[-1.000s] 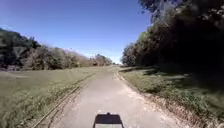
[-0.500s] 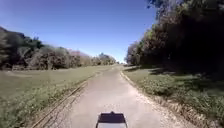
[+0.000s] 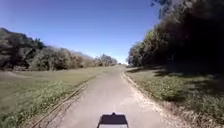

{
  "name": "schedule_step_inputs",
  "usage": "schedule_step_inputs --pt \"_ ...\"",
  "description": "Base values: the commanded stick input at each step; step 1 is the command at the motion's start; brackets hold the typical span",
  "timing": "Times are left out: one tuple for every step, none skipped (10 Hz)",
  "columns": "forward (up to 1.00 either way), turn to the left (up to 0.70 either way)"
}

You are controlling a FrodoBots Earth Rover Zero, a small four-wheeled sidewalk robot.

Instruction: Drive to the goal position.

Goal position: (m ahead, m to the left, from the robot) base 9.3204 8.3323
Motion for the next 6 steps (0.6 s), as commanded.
schedule_step_inputs --pt "0.50 -0.20" --pt "0.50 -0.02" --pt "0.50 0.00" --pt "0.50 0.00" --pt "0.50 0.00" --pt "0.50 0.00"
